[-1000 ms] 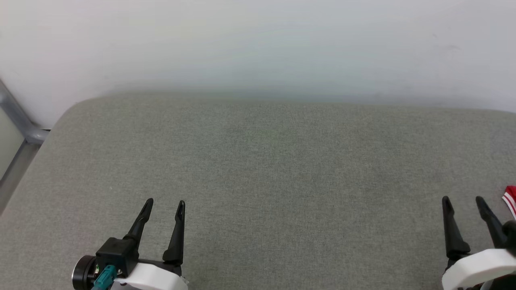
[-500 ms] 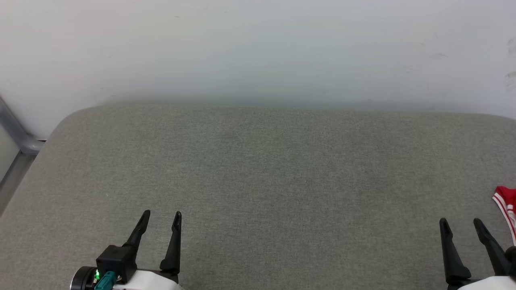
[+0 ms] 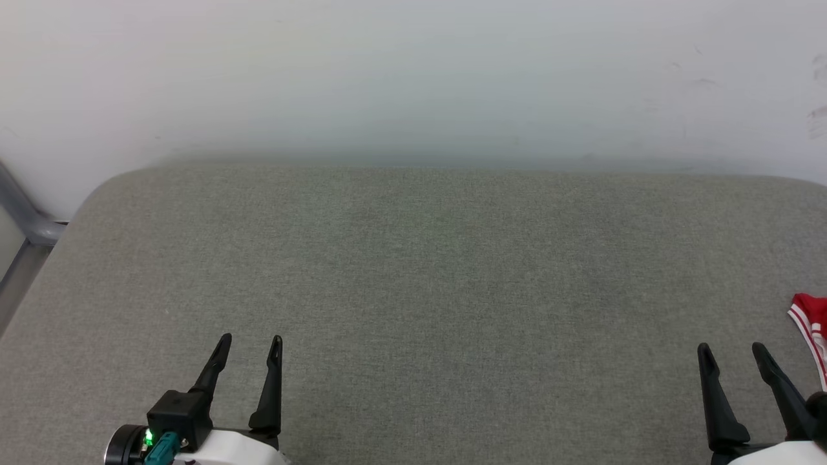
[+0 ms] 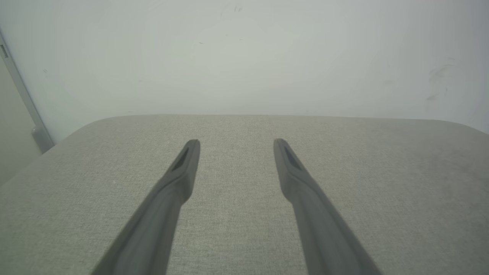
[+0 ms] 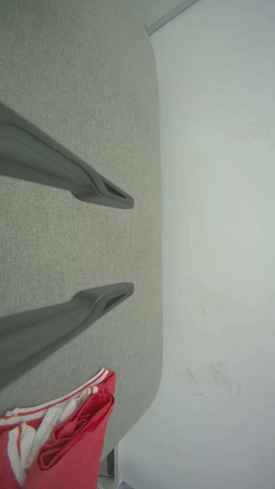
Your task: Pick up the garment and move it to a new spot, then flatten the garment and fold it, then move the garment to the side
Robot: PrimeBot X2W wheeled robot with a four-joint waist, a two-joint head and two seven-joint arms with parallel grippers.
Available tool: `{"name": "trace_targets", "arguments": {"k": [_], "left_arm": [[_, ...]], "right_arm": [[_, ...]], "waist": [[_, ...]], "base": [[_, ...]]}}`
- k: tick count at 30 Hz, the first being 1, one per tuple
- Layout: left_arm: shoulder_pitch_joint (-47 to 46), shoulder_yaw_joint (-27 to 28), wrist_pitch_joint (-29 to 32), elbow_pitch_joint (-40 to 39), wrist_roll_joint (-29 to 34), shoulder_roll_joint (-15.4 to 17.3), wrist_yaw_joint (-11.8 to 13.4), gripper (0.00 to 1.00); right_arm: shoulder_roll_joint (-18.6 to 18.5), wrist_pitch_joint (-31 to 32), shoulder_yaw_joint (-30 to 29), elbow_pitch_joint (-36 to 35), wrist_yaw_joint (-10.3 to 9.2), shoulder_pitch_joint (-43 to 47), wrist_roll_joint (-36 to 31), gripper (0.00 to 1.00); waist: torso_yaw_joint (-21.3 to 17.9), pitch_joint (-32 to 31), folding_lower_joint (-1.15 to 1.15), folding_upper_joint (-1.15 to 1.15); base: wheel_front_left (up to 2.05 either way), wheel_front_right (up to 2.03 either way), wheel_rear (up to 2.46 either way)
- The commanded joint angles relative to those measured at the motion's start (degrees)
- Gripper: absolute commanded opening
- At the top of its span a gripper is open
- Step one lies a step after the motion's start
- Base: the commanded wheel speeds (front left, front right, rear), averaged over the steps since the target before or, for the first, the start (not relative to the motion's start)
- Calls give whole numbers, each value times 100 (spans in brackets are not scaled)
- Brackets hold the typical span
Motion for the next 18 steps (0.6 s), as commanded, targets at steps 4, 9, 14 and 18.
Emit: {"name": "trace_targets", "arguments": {"k": [4, 9, 14, 18], "left_arm": [[-62, 25, -11, 25, 59, -17, -30, 100], [-68, 50, -11, 43, 98, -39, -54, 100], [-25, 60, 1, 60, 75, -40, -75, 0], [45, 63, 65, 248, -36, -85, -78, 0]], "right_arm": [[16, -56, 30, -2, -5, -70, 62, 100], [16, -88, 32, 21, -5, -82, 95, 100], [0, -78, 23, 64, 0, -47, 103, 0], [9, -75, 49, 265, 0, -9, 211, 0]], "waist": [[-28, 7, 0, 0], [-46, 22, 0, 0], [-48, 45, 0, 0], [-52, 48, 0, 0]], "base": [[0, 0, 0], [0, 0, 0], [0, 0, 0], [0, 0, 0]]}}
